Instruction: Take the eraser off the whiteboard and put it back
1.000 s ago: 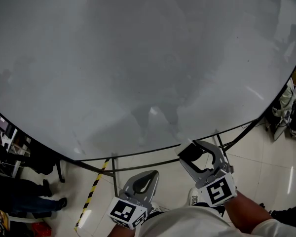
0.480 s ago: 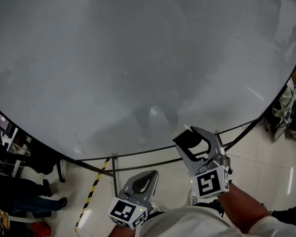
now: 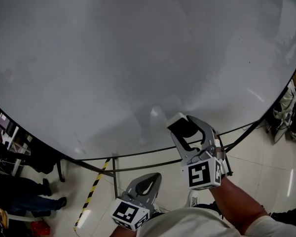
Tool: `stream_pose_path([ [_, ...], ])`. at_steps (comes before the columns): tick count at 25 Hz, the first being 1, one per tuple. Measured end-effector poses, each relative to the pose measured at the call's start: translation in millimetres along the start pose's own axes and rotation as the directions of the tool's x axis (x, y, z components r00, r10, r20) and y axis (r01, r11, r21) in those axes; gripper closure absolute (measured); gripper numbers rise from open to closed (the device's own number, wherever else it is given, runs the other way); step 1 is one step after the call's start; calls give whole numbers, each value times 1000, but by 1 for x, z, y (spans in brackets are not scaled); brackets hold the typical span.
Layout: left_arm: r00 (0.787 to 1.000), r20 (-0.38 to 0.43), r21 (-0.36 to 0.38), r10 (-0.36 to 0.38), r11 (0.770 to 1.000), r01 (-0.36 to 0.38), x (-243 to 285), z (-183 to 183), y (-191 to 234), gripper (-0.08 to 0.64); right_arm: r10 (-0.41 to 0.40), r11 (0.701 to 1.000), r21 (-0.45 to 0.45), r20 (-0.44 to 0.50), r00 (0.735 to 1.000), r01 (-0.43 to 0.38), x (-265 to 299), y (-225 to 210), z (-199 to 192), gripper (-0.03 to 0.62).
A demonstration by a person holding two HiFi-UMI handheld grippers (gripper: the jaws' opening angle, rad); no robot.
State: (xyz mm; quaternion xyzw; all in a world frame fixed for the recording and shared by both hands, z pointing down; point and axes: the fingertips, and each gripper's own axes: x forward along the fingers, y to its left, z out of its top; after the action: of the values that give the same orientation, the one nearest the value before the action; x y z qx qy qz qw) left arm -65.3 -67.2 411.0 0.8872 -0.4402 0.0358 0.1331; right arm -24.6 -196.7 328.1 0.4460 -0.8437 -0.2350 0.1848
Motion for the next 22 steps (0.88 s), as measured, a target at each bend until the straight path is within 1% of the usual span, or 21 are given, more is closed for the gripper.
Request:
stream_pose_path([
  [5, 1000, 0, -1, 2, 1000, -2, -1, 1, -1, 548, -48, 999, -24, -4, 999, 48, 9, -6, 5, 348],
  [13, 1000, -3, 0, 4, 1000, -4, -5, -3, -2, 548, -91, 994, -55, -16, 996, 90, 19, -8, 3, 348],
  [22, 1000, -7, 4, -1, 1000, 1, -4, -3, -3, 548, -91, 994, -69, -22, 996, 89, 20, -7, 1, 347],
])
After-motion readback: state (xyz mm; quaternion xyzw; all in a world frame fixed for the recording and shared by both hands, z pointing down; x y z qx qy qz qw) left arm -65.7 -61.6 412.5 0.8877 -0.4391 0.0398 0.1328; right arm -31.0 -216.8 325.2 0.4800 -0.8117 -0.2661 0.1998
